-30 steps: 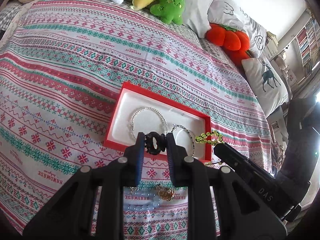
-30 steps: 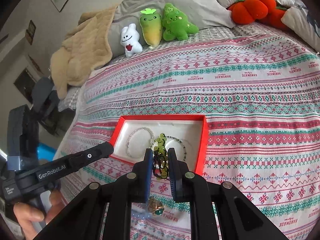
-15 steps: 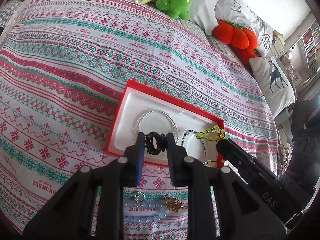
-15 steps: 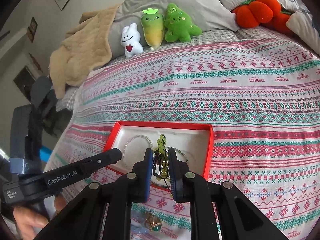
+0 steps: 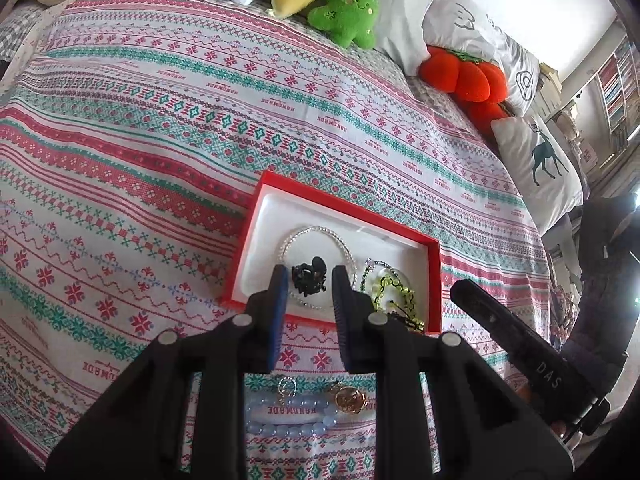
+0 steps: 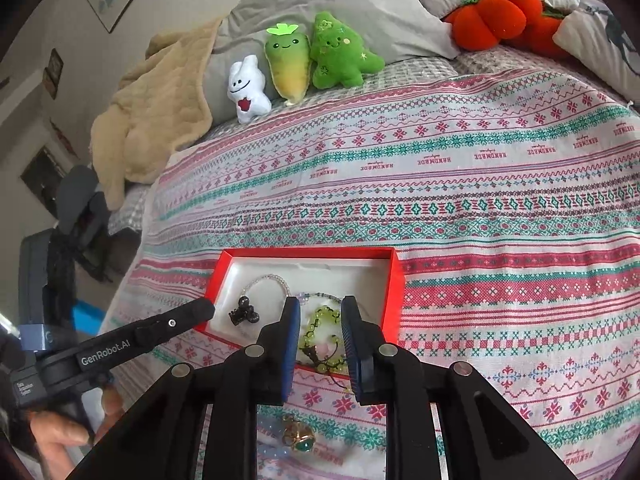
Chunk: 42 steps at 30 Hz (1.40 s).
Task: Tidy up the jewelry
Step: 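Lower both items into the red box and open both grippers, then withdraw both open grippers back to the loose jewelry on the cover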
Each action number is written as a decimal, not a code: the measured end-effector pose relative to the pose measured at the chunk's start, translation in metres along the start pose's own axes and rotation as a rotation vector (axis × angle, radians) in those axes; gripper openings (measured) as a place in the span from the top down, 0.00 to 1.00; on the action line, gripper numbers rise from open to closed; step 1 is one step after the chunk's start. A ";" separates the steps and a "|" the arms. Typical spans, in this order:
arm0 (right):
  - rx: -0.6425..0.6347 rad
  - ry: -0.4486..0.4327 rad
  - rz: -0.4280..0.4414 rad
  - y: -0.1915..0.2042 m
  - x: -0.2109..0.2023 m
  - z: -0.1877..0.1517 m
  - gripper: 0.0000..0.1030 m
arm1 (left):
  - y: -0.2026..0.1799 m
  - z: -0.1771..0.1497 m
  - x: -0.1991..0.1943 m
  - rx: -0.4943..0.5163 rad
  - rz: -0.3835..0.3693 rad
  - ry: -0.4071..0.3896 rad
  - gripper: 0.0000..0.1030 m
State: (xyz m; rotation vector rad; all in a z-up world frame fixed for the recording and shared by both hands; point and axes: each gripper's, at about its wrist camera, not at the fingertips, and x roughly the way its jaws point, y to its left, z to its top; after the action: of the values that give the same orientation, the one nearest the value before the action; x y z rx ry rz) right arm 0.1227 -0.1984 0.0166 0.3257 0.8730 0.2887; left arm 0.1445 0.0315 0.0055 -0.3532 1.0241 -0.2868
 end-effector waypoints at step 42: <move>-0.064 -0.055 0.028 0.009 0.032 0.018 0.76 | 0.019 -0.024 -0.037 0.029 0.039 0.038 0.78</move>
State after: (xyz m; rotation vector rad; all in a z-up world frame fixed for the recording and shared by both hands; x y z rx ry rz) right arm 0.1555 -0.1811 0.0090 0.2853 0.8043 0.3311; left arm 0.1072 0.0596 0.0150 -0.3020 1.0620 -0.2736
